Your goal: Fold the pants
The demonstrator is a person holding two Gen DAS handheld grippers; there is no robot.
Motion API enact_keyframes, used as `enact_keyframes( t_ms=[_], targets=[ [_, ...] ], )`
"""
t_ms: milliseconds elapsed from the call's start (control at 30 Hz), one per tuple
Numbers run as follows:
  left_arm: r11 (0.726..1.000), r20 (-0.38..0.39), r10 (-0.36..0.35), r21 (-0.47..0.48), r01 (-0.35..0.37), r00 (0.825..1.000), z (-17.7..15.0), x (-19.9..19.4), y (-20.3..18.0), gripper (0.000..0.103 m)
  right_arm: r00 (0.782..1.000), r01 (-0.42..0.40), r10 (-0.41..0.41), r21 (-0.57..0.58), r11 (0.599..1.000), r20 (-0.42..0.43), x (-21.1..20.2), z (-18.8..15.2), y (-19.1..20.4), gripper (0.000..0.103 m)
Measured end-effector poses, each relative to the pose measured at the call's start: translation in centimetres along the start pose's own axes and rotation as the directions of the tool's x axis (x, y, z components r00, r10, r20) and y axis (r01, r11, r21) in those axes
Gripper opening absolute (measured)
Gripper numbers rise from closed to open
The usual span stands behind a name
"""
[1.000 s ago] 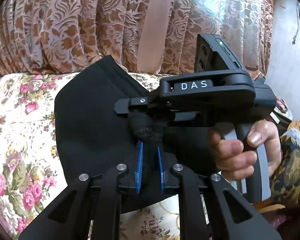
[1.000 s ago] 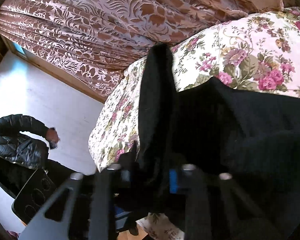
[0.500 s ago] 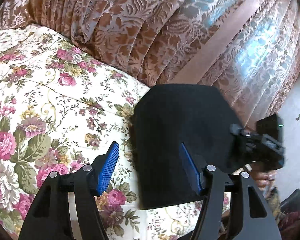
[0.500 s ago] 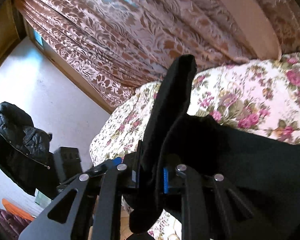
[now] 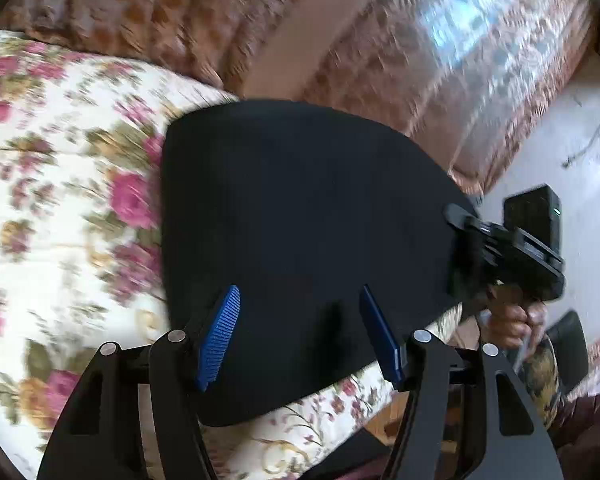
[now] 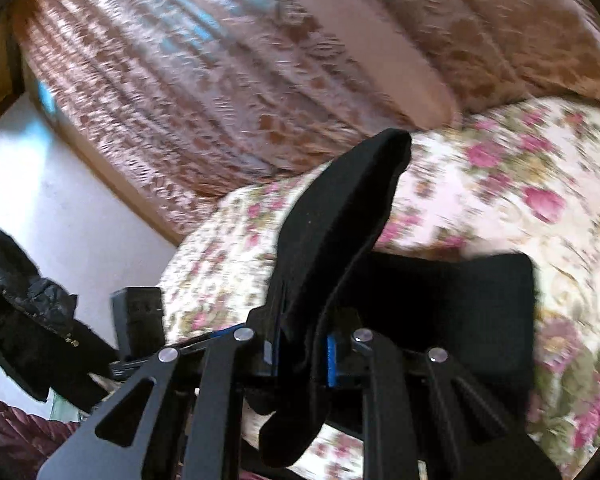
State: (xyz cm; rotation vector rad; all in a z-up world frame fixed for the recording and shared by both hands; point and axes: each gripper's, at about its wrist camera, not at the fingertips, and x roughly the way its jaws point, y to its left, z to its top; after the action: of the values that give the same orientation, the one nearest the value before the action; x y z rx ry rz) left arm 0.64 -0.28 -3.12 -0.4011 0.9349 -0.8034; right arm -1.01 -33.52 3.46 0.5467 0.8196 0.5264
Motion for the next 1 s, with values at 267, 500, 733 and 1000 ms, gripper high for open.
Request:
enact_keyframes(
  t_ms=[267, 500, 733, 1000],
  targets=[
    [0.994, -0.106, -0.018, 0.104, 0.029, 0.994, -1.3, 3.8, -3.1, 0.061, 0.995, 0.100, -0.093, 0.188, 0.977, -0.043, 0.0, -2.8, -9.1, 0.014],
    [0.994, -0.107, -0.002, 0.109, 0.013, 0.994, -1.3, 4.0, -2.9, 0.061, 0.994, 0.067, -0.089, 0.268, 0.961, 0.071, -4.5, -3.7, -10.1, 0.055],
    [0.993, -0.092, 0.001, 0.117, 0.010, 0.996, -1.5, 3.9, -3.1, 0.061, 0.996, 0.046, -0.061, 0.230, 0.972, 0.059, -7.0, -5.8, -5.7, 0.050],
    [0.990, -0.080, 0.019, 0.138, -0.008, 0.997, -1.9, 3.6, -3.6, 0.061, 0.989, 0.136, -0.147, 0.304, 0.943, 0.015, -5.1, -7.8, -6.8, 0.038]
  ],
)
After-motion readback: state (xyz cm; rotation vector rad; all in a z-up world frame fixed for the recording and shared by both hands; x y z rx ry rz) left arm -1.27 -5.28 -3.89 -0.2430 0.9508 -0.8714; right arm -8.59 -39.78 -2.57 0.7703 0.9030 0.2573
